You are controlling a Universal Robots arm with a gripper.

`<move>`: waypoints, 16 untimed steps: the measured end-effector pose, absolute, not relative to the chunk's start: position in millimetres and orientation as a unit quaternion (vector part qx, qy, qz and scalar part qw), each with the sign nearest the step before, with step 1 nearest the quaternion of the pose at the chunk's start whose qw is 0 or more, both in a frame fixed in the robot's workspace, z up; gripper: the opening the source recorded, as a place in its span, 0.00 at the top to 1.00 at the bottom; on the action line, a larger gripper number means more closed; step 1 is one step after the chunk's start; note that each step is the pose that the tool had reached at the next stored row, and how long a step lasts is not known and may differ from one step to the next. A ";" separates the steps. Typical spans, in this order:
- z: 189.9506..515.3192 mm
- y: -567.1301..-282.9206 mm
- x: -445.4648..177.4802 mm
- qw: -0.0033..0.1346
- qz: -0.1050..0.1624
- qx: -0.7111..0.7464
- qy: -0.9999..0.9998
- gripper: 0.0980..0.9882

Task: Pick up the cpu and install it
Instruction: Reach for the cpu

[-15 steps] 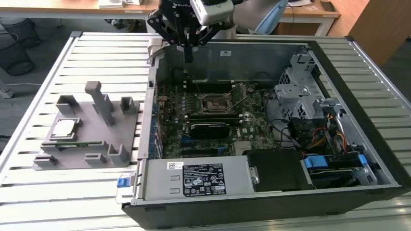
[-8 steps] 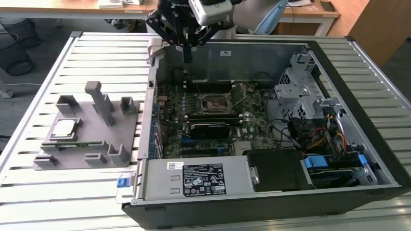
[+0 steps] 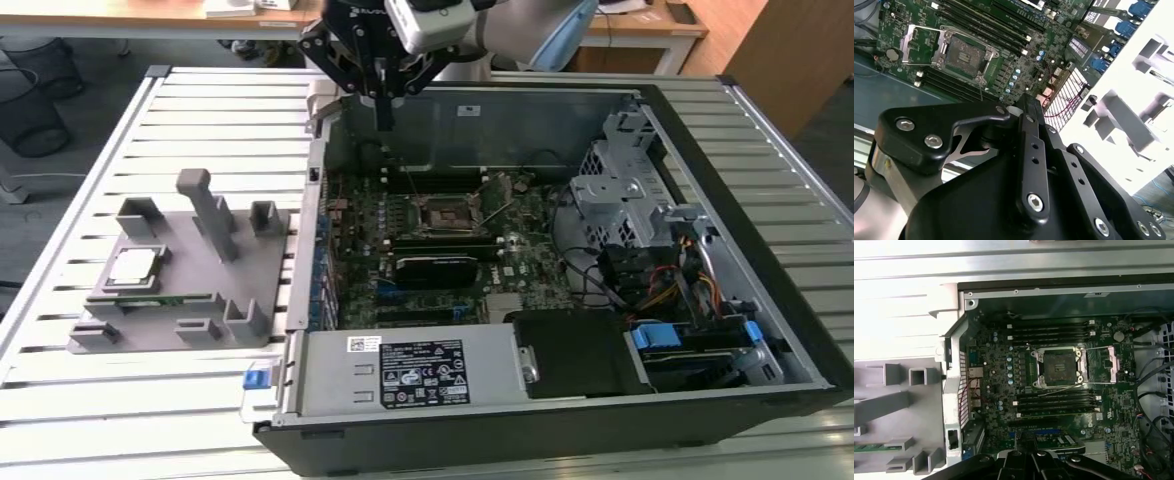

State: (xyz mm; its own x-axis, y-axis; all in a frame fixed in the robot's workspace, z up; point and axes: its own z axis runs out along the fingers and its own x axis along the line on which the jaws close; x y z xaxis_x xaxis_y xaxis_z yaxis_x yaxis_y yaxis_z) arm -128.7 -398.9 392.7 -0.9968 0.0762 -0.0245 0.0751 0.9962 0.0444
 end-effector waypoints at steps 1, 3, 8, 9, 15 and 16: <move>392.6 -398.9 -129.4 0.013 0.022 0.038 0.999 0.99; 392.4 -399.0 -131.0 0.013 0.022 0.038 0.999 0.99; 392.0 -398.8 -137.1 0.013 0.022 0.038 0.999 0.99; 392.0 -398.8 -138.2 0.012 0.022 0.038 0.999 0.99; 391.9 -398.7 -148.1 0.012 0.022 0.038 0.999 0.99; 391.8 -398.7 -150.5 0.012 0.022 0.038 0.999 0.99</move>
State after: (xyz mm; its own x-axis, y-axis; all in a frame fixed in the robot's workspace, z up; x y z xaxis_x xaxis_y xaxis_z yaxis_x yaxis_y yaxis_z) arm -150.5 -398.7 391.8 -0.9969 0.0763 -0.0214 0.0753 0.9961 0.0451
